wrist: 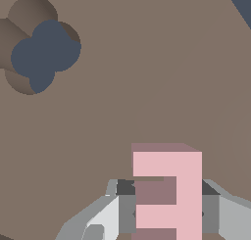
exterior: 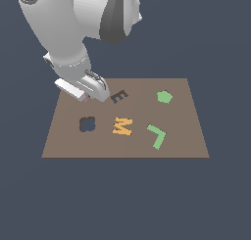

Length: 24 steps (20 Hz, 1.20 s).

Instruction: Insert a designated object into the corresponding slot on a board.

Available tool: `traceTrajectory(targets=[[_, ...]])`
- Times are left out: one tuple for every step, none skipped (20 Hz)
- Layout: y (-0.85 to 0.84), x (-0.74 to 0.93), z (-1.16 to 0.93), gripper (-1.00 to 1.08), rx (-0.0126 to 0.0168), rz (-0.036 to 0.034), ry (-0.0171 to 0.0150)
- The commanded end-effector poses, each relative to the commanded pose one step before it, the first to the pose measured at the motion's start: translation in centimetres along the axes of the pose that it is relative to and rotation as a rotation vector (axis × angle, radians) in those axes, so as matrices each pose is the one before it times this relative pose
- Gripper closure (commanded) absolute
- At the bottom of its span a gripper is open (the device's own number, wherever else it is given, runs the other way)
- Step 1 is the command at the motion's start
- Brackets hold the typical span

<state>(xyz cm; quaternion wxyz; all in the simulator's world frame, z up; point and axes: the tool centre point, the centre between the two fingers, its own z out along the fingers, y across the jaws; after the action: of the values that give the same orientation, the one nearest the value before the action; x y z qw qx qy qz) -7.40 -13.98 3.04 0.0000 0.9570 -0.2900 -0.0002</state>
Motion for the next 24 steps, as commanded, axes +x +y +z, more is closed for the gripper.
traceTrajectory(targets=[[-0.222, -0.182, -0.023, 1.08, 0.00022, 0.00741, -0.00002], [-0.124, -0.117, -0.014, 1.08, 0.00002, 0.00552, 0.0], [-0.15, -0.139, -0.017, 1.08, 0.00003, 0.00644, 0.0], [-0.17, -0.158, -0.019, 1.08, 0.00003, 0.00747, 0.0], [-0.194, -0.179, -0.022, 1.08, 0.00004, 0.0084, 0.0], [-0.217, -0.199, -0.024, 1.08, 0.00004, 0.00934, 0.0], [-0.239, -0.219, -0.027, 1.08, 0.00004, 0.01029, 0.0], [-0.26, -0.238, -0.029, 1.08, 0.00005, 0.01124, -0.00001], [-0.284, -0.257, -0.032, 1.08, 0.00005, 0.01214, -0.00001], [-0.306, -0.276, -0.034, 1.08, 0.00006, 0.01305, -0.00001], [-0.328, -0.294, -0.036, 1.08, 0.00006, 0.01395, -0.00001], [-0.35, -0.312, -0.039, 1.08, 0.00007, 0.01483, -0.00001], [-0.372, -0.33, -0.041, 1.08, 0.00007, 0.0157, -0.00001], [-0.395, -0.347, -0.043, 1.08, 0.00007, 0.01656, -0.00001], [-0.418, -0.363, -0.046, 1.08, 0.00008, 0.0174, -0.00001], [-0.441, -0.379, -0.048, 1.08, 0.00008, 0.01824, -0.00001], [-0.442, -0.376, -0.048, 1.08, 0.00008, 0.01818, -0.00001], [-0.42, -0.355, -0.045, 1.08, 0.00007, 0.01718, -0.00001], [-0.397, -0.335, -0.043, 1.08, 0.00007, 0.01619, -0.00001], [-0.375, -0.314, -0.04, 1.08, 0.00006, 0.01525, -0.00001], [-0.356, -0.293, -0.038, 1.08, 0.00006, 0.0143, -0.00001], [-0.335, -0.27, -0.035, 1.08, 0.00005, 0.01339, 0.0], [-0.315, -0.248, -0.033, 1.08, 0.00004, 0.01245, 0.0], [-0.295, -0.229, -0.03, 1.08, 0.00004, 0.01155, 0.0]])
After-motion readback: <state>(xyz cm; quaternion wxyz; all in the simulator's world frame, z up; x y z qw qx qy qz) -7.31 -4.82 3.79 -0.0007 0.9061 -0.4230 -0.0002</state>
